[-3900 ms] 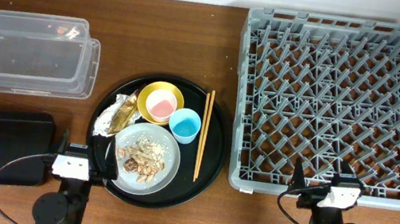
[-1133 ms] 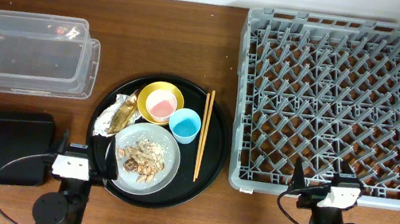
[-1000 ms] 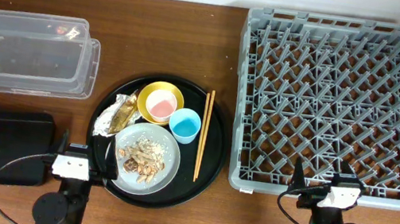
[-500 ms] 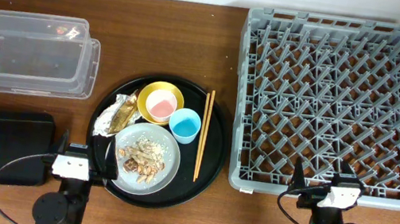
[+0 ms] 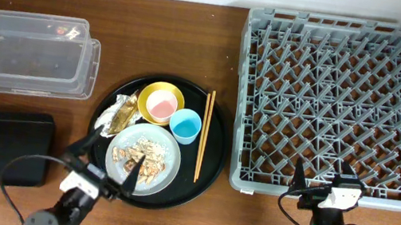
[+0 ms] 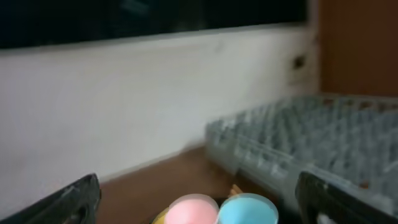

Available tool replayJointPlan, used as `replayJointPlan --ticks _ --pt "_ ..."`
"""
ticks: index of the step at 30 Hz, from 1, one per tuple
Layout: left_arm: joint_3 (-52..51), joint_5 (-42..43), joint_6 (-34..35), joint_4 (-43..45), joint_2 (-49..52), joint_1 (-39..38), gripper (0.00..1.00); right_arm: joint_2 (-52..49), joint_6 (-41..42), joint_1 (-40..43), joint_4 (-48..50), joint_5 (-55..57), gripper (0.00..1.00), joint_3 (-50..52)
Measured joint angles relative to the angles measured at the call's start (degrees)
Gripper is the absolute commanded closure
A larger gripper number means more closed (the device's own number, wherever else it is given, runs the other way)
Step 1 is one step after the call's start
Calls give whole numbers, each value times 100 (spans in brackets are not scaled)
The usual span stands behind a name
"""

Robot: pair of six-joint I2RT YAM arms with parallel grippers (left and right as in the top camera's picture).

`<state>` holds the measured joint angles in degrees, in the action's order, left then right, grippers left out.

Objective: Sort waste into correct bins and load items into the dishwasher rack
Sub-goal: 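Reach the left gripper to the gold wrapper and tissue on the tray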

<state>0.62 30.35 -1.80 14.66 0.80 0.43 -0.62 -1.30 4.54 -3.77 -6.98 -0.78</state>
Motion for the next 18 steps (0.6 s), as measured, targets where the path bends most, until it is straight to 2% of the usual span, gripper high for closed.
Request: replayJointPlan --ticks 2,3,5,7,8,9,11,13,14,17,18 --pt "129 350 354 116 -7 0 0 0 2 0 -2 0 2 0" --pt "317 391 455 -153 -7 0 0 0 -2 0 0 0 2 0" --pt "1202 282 374 -1421 219 0 0 0 2 0 -2 0 2 0" --pt "2249 76 -63 -2514 682 0 0 2 -2 0 0 0 2 2" --pt "3112 -13 -214 -3499 1180 0 0 -4 -4 0 0 0 2 2" --pt "3654 -50 -343 -4087 1572 0 0 -2 0 0 0 0 2 4" --pt "4450 -57 -518 -4666 2216 0 0 -2 -2 0 2 0 2 4" --pt "4642 -114 -535 -4833 2347 0 0 -2 0 0 2 0 2 4" --pt "4800 -195 -433 -5219 2476 0 0 0 2 0 0 2 2 4" --pt "5840 -385 -337 -6706 3923 0 0 -4 0 0 2 0 2 4" --pt "6050 -407 -361 -6848 4301 0 0 -7 -2 0 0 0 2 4"
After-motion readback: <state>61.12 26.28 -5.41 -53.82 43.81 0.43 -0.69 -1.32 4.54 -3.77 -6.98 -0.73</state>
